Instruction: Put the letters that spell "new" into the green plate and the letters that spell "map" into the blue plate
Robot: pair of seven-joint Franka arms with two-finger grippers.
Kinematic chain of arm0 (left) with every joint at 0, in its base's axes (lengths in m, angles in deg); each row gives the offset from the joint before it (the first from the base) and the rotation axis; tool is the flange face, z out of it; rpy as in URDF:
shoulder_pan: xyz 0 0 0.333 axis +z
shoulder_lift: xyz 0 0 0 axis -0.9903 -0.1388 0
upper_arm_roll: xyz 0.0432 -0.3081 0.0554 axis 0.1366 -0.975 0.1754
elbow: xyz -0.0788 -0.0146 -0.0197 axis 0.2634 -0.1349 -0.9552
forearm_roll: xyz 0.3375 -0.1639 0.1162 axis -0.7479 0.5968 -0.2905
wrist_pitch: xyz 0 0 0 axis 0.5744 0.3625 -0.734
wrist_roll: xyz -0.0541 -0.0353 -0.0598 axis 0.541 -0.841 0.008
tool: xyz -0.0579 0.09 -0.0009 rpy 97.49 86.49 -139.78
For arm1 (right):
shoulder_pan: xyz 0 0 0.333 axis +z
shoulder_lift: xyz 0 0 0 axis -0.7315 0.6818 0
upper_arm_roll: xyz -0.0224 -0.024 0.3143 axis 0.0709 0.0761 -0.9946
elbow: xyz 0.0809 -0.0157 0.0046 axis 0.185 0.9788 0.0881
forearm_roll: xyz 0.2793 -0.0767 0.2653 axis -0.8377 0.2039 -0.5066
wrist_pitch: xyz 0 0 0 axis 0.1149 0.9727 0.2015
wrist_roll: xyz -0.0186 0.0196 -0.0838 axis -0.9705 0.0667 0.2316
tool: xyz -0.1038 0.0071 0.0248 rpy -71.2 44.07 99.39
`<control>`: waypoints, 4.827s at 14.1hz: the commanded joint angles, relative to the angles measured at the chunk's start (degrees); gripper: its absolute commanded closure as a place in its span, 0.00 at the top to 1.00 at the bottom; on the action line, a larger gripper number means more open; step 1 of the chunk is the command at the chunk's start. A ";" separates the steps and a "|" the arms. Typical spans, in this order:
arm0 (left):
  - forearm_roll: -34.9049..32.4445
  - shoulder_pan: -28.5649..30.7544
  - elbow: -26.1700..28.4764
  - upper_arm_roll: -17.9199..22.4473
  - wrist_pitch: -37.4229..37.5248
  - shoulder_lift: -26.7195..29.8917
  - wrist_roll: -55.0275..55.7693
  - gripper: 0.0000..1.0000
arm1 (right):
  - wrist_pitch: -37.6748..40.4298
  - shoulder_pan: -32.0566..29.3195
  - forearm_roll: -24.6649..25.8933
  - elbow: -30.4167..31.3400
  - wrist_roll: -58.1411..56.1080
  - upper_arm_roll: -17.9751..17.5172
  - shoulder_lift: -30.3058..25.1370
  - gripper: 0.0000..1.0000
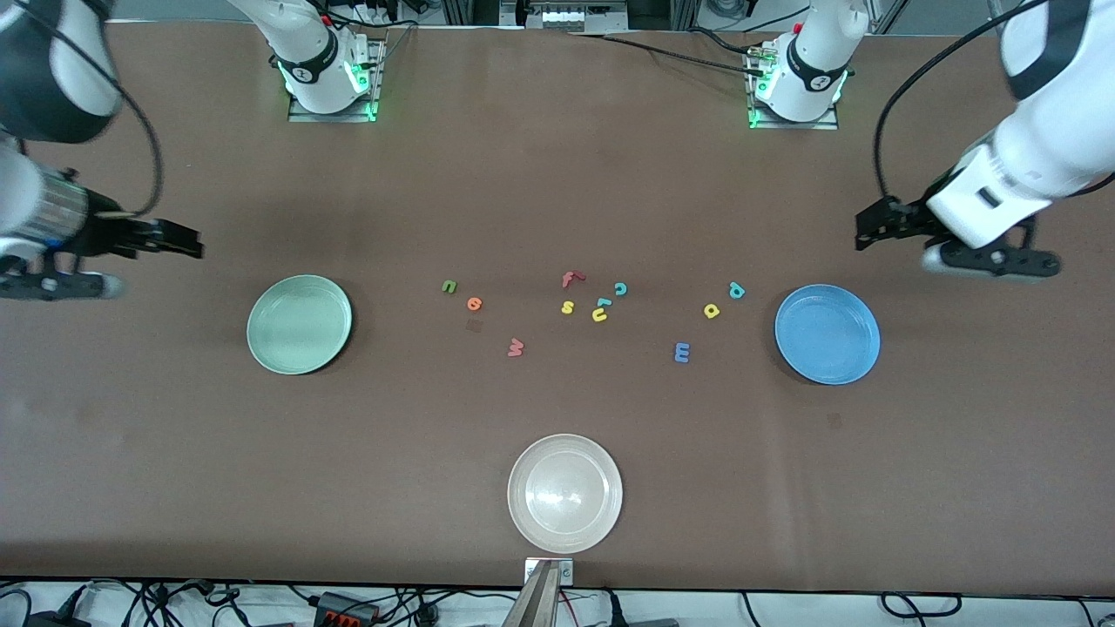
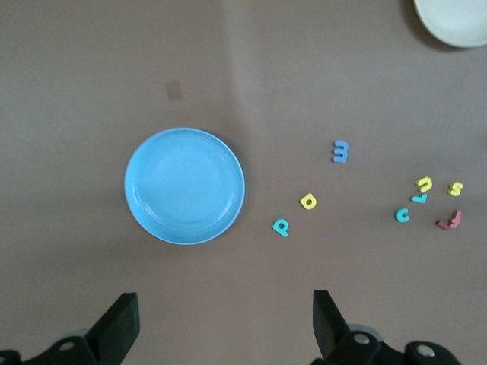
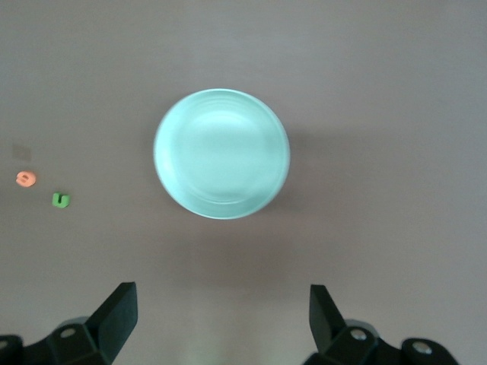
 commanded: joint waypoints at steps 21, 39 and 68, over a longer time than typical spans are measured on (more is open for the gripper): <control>0.78 -14.21 -4.39 0.20 -39.15 -37.41 15.34 1.00 | -24.46 28.95 -0.60 4.44 49.22 0.16 24.86 0.72; 0.26 -15.27 -4.03 1.08 -34.09 -36.02 15.43 0.20 | -29.56 29.39 -5.17 10.86 51.96 0.07 24.51 0.54; -10.90 -9.38 -0.44 -5.25 -12.44 -27.75 4.65 0.90 | -34.83 30.01 -5.26 12.79 52.84 0.16 24.77 0.39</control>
